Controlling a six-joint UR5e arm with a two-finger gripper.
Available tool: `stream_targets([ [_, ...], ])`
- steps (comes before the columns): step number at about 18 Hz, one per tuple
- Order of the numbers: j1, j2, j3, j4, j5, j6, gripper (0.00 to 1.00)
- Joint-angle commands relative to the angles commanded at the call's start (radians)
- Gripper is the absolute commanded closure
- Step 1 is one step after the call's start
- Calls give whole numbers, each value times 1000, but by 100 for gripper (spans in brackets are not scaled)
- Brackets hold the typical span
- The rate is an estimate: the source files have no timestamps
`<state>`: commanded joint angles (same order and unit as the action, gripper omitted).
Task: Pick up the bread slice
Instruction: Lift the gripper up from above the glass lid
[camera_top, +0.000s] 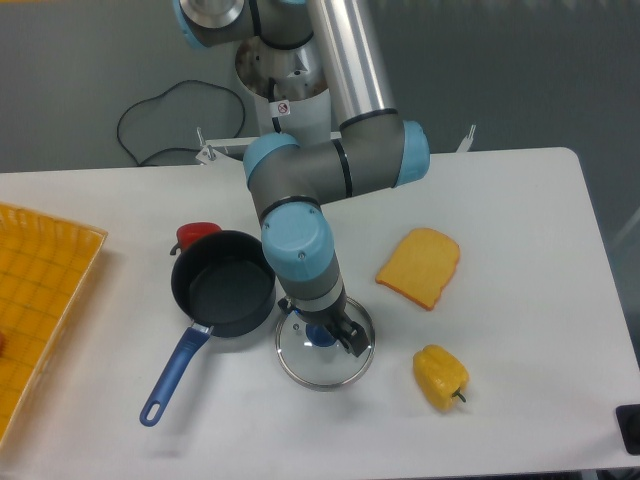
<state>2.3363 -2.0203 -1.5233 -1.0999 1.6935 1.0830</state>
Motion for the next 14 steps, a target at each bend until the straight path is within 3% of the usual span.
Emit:
stream_targets([
  [7, -2, 2, -11, 2, -6, -2, 0],
  [9, 3, 3, -58, 14, -2, -3, 0],
  [14, 41, 32, -75, 25, -6, 8, 0],
])
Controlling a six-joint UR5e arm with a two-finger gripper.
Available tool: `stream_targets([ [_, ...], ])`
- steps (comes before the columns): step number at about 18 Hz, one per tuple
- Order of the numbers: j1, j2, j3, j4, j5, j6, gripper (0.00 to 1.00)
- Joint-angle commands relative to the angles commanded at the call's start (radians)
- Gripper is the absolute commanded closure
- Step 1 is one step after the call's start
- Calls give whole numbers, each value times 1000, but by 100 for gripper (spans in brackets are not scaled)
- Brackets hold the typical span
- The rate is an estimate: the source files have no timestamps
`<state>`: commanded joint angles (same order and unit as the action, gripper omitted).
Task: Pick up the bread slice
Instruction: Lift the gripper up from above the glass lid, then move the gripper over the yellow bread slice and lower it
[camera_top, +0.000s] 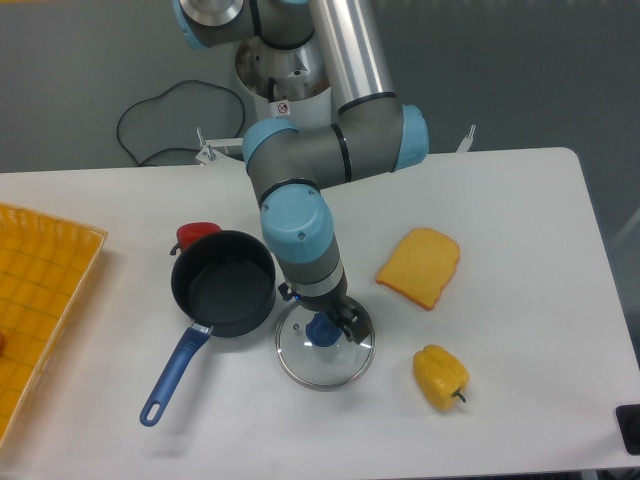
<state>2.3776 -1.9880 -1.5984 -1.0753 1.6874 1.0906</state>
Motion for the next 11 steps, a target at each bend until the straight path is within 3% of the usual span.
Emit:
stream_targets([
  [11, 49, 0, -63, 0, 2, 47, 0],
])
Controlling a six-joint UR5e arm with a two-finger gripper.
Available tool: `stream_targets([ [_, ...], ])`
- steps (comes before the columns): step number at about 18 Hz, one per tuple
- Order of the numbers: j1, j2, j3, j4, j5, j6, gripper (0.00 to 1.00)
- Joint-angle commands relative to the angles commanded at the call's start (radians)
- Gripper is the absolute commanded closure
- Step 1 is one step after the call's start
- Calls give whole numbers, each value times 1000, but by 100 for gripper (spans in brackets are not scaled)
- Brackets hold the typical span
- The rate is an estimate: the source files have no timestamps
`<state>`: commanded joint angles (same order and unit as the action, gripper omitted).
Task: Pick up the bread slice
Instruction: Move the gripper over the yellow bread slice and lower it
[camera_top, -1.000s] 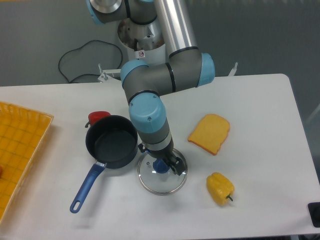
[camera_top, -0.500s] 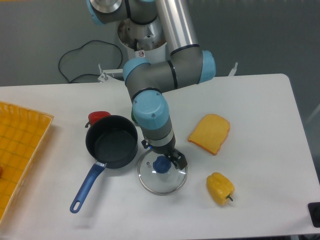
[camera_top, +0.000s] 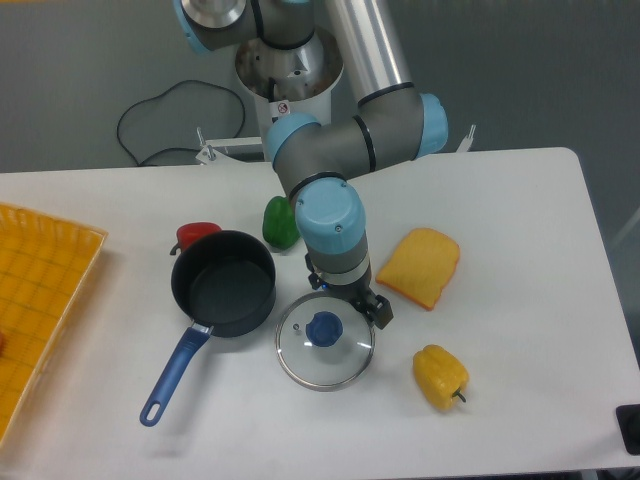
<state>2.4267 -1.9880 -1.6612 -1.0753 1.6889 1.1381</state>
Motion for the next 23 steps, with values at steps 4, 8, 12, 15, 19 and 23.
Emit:
stream_targets([
  [4, 21, 2, -28, 0, -2, 41, 0],
  [8, 48, 8, -31, 0, 0, 103, 0],
  [12, 92, 9, -48, 2, -3, 176, 0],
  [15, 110, 8, -49, 2, -3, 209, 0],
  [19, 138, 9, -63, 2, -2, 253, 0],
  [23, 193, 34, -104, 2, -9, 379, 0],
])
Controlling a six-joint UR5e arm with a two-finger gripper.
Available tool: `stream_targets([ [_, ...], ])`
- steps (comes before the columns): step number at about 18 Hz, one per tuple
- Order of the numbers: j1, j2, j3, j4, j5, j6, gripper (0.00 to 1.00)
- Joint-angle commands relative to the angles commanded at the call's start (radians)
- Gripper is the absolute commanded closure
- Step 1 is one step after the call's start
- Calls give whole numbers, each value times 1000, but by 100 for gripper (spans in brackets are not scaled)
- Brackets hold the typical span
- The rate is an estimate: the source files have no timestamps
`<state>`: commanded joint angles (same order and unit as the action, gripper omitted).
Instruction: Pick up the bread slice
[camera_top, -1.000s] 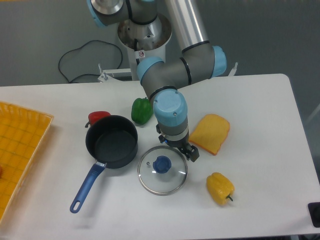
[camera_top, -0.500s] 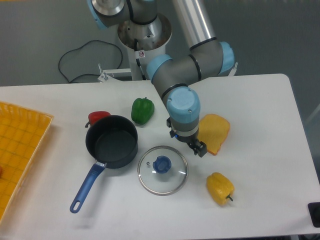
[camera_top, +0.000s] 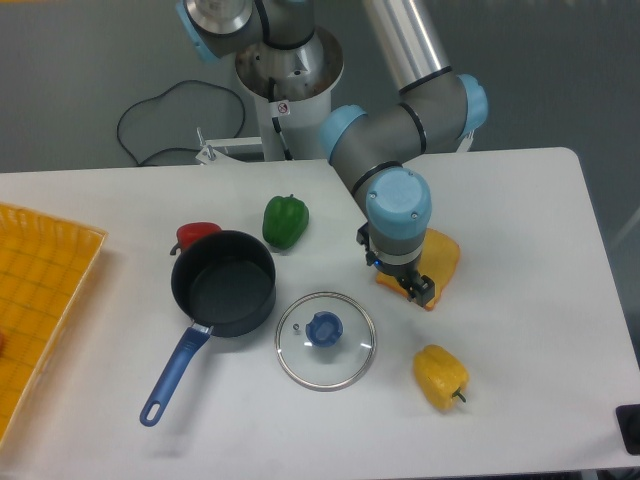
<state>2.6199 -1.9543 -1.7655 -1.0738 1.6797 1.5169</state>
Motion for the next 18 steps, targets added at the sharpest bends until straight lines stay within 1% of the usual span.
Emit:
stream_targets([
  [5, 23, 2, -23, 2, -9, 88, 0],
  [13, 29, 2, -60, 5, -11, 95, 0],
  [18, 28, 2, -64, 6, -18, 94, 0],
])
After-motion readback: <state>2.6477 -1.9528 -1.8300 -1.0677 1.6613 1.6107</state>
